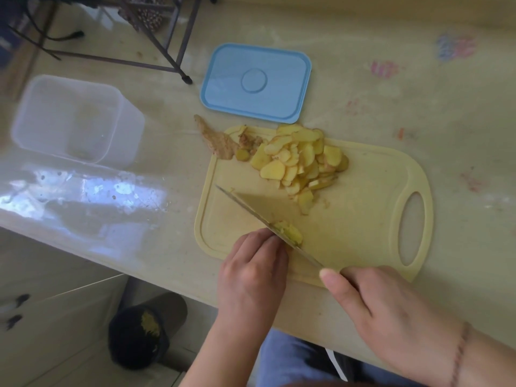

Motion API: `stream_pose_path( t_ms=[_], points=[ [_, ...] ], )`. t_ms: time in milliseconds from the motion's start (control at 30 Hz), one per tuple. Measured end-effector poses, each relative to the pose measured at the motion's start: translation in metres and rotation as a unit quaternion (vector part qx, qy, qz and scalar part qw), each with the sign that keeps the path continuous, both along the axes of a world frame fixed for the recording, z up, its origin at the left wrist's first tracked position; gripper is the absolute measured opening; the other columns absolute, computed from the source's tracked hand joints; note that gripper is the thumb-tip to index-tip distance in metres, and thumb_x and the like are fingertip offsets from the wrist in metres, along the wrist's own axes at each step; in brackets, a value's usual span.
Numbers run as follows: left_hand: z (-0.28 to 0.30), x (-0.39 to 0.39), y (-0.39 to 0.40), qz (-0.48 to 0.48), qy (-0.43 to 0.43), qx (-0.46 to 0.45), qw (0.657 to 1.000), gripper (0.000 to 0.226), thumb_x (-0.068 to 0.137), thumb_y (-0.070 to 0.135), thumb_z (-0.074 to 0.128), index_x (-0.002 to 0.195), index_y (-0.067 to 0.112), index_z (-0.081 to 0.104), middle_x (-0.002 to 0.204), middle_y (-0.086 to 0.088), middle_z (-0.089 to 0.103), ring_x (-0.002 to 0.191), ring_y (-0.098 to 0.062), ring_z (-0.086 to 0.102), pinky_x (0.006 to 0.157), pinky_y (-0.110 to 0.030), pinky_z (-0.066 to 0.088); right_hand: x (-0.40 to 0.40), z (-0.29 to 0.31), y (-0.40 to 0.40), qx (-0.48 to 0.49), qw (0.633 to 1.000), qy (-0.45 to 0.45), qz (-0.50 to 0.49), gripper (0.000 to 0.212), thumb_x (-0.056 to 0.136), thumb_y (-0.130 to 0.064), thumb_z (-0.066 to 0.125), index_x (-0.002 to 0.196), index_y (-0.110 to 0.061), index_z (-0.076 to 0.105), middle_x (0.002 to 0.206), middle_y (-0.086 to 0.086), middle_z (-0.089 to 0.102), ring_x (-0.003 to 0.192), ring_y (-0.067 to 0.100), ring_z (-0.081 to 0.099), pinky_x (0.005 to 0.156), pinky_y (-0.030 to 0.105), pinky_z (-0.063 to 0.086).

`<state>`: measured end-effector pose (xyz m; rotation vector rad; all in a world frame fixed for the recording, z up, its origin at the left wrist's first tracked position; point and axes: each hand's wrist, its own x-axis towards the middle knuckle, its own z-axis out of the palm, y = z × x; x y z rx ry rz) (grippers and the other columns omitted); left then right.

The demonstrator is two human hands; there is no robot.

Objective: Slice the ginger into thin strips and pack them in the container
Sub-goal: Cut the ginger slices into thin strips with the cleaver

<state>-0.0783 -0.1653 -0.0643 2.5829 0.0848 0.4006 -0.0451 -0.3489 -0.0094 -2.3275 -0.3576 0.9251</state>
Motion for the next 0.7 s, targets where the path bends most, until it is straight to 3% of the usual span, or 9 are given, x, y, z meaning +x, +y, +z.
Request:
stream_pose_path(
  t_ms=[133, 267, 500, 600, 700],
  points=[
    [0.0, -0.001, 0.001, 0.001, 0.01, 0.002, 1.0, 0.005, 0.078, 0.005, 0.075, 0.082, 0.008, 0.077, 0.09, -0.002, 0.073, 0.08, -0.018, 0.065, 0.069, -0.026, 0.051, -0.001, 0.009, -0.004, 0.01, 1.0, 0.004, -0.011, 0.072, 0.077, -0.082, 0.007, 0.059, -0.023, 0.043, 0.053, -0.008, 0.05, 0.048, 0.014, 0.043, 0.048, 0.025, 0.03],
    [0.0, -0.001, 0.0, 0.008, 0.01, 0.012, 1.0, 0.003, 0.076, 0.009, 0.075, 0.078, 0.01, 0.076, 0.086, -0.001, 0.073, 0.079, -0.015, 0.062, 0.069, -0.021, 0.047, -0.002, 0.015, -0.007, -0.002, 1.0, 0.007, -0.006, 0.076, 0.076, -0.082, 0.007, 0.056, -0.015, 0.036, 0.055, -0.006, 0.051, 0.051, 0.015, 0.044, 0.05, 0.025, 0.03],
    [0.003, 0.0, 0.001, -0.009, 0.004, 0.037, 0.999, 0.003, 0.079, 0.009, 0.076, 0.079, 0.011, 0.078, 0.086, 0.001, 0.075, 0.077, -0.017, 0.069, 0.065, -0.027, 0.053, -0.002, 0.005, -0.003, 0.004, 1.0, 0.011, 0.005, 0.077, 0.077, -0.082, 0.004, 0.054, -0.017, 0.036, 0.059, -0.012, 0.054, 0.05, 0.015, 0.045, 0.048, 0.026, 0.031],
    [0.002, -0.001, 0.001, -0.008, 0.0, 0.037, 0.999, 0.013, 0.086, 0.013, 0.067, 0.082, 0.011, 0.08, 0.088, 0.002, 0.076, 0.077, -0.018, 0.072, 0.063, -0.03, 0.057, -0.001, -0.002, -0.001, -0.001, 1.0, -0.003, -0.003, 0.078, 0.077, -0.083, 0.003, 0.054, -0.016, 0.037, 0.056, -0.008, 0.054, 0.049, 0.016, 0.046, 0.051, 0.032, 0.035],
    [0.002, -0.004, 0.0, -0.002, 0.002, 0.023, 1.0, 0.021, 0.09, 0.016, 0.06, 0.085, 0.011, 0.081, 0.092, 0.002, 0.076, 0.08, -0.018, 0.072, 0.068, -0.029, 0.057, -0.001, 0.0, -0.001, 0.009, 1.0, 0.003, -0.011, 0.077, 0.078, -0.082, 0.006, 0.054, -0.016, 0.037, 0.054, -0.007, 0.053, 0.048, 0.016, 0.045, 0.049, 0.029, 0.033]
  ],
)
